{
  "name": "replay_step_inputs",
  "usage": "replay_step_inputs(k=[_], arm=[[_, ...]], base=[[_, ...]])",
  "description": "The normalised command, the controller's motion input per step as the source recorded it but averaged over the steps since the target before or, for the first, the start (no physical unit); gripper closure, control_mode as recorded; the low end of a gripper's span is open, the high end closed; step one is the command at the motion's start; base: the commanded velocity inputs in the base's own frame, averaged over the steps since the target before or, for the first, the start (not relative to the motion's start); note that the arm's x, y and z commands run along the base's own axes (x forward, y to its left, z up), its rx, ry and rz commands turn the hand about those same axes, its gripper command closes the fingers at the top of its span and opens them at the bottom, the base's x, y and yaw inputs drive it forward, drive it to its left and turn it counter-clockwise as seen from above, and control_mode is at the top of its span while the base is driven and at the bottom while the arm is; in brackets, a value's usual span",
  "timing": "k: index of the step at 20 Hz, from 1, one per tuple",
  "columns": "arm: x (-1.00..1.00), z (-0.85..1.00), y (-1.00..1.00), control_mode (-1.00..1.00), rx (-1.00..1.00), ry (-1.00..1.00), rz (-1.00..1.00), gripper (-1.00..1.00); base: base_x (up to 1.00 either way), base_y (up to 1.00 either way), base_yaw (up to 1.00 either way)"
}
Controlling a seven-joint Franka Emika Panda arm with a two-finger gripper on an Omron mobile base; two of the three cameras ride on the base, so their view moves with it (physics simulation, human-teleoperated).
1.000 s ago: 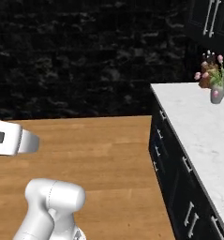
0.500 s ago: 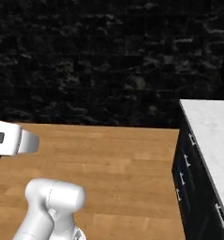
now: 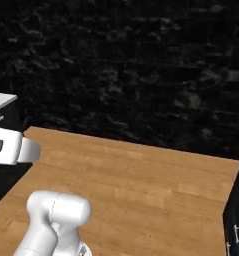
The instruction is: Gather all objects into one cabinet and sort the glasses and bowls to opposite sides.
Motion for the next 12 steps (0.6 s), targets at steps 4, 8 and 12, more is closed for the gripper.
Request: replay_step_inputs(k=[4,8,12], arm=[[0.0,0.0,0.0,1.0,0.0,0.0,0.0,-1.0],[0.0,0.0,0.0,1.0,0.0,0.0,0.0,-1.0],[0.0,0.0,0.0,1.0,0.0,0.0,0.0,-1.0]], base=[[0.48,0.42,0.4],[0.56,0.38,0.37],[0.55,0.41,0.43]])
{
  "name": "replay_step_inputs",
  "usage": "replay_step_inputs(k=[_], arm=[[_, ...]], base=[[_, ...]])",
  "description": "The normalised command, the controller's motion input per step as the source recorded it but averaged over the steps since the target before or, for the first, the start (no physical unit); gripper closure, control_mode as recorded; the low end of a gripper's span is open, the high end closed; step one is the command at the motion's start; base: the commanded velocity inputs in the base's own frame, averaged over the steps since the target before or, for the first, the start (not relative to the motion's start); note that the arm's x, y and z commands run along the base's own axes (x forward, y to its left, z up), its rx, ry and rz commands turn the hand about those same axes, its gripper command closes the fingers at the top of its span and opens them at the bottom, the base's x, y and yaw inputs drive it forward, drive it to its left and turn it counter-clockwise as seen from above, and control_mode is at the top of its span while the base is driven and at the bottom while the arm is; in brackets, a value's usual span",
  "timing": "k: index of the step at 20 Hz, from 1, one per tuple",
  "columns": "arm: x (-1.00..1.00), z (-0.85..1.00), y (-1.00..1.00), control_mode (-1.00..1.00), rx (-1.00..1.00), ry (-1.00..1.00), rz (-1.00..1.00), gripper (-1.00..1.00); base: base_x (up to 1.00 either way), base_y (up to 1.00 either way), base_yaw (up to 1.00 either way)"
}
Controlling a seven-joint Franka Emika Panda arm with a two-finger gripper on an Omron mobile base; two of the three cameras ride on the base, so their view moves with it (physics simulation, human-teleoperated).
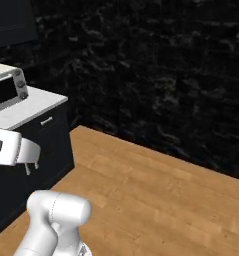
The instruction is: Gather all objects into one cabinet and sort the glasses and bowls to opposite sides.
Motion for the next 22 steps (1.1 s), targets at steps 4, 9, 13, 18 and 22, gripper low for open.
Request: replay_step_inputs(k=[4,9,13,18,22], arm=[[0.0,0.0,0.0,1.0,0.0,0.0,0.0,-1.0],[0.0,0.0,0.0,1.0,0.0,0.0,0.0,-1.0],[0.0,0.0,0.0,1.0,0.0,0.0,0.0,-1.0],[0.0,0.0,0.0,1.0,0.0,0.0,0.0,-1.0],[0.0,0.0,0.0,1.0,0.0,0.0,0.0,-1.0]], base=[[0.55,0.43,0.47],[0.54,0.49,0.49],[0.51,0.55,0.51],[0.45,0.58,0.53],[0.37,0.57,0.54]])
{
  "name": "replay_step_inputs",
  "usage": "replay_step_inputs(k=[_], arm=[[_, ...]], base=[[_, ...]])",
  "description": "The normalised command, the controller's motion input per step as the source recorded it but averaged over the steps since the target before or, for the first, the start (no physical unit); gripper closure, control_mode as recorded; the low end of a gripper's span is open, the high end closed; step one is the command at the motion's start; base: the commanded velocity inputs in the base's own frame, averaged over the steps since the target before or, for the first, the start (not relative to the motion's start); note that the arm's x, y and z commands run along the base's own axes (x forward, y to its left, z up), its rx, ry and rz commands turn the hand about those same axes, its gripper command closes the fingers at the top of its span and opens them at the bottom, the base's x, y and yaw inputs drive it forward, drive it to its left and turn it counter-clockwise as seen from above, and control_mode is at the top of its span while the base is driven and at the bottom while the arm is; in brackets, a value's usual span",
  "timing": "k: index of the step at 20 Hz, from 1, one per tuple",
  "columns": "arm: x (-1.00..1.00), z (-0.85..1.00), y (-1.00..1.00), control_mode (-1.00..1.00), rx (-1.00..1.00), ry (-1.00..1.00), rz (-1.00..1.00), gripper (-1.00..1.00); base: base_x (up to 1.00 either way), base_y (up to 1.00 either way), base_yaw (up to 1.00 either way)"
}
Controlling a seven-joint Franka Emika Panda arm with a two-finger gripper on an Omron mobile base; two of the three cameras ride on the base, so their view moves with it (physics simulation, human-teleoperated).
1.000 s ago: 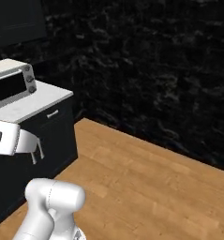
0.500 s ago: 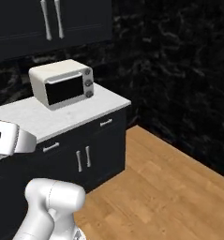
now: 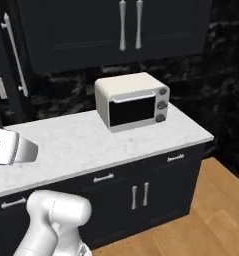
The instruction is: Gather all objects into one cabinet and sort the glasses and bowls to opposite sides.
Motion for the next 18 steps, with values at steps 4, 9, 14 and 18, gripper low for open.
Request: replay_step_inputs(k=[4,9,14,18], arm=[[0.0,0.0,0.0,1.0,0.0,0.0,0.0,-1.0],[0.0,0.0,0.0,1.0,0.0,0.0,0.0,-1.0],[0.0,0.0,0.0,1.0,0.0,0.0,0.0,-1.0],[0.0,0.0,0.0,1.0,0.0,0.0,0.0,-1.0]], base=[[0.29,0.59,0.55],[0.19,0.69,0.52],[0.01,0.66,0.44],[0.0,0.3,0.2]])
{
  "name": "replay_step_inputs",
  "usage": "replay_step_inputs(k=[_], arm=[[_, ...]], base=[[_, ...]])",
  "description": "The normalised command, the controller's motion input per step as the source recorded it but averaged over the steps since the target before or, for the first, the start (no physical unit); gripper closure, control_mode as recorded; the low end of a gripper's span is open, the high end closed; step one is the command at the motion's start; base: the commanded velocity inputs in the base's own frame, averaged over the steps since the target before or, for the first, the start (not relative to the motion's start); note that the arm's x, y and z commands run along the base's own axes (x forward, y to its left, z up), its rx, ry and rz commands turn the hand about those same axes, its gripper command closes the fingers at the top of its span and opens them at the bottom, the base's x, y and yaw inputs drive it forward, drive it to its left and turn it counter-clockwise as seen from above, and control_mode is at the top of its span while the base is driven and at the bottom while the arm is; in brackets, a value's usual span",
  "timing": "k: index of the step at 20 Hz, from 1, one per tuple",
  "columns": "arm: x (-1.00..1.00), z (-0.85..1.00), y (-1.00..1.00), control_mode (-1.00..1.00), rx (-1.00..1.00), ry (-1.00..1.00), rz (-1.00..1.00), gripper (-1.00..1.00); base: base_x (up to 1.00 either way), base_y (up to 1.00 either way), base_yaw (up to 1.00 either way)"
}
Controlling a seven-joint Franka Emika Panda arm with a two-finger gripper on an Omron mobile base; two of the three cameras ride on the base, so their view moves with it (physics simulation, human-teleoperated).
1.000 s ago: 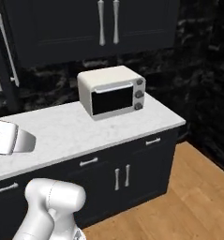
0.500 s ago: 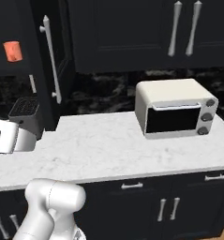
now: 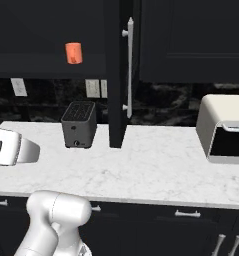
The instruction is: Gather all objects into one cabinet and sort the glasses and bowls to opposite sides.
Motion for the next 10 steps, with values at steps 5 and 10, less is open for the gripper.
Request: replay_step_inputs(k=[5,10], arm=[[0.0,0.0,0.0,1.0,0.0,0.0,0.0,-1.0],[0.0,0.0,0.0,1.0,0.0,0.0,0.0,-1.0]], base=[[0.0,0.0,0.0],[0.0,0.01,0.26]])
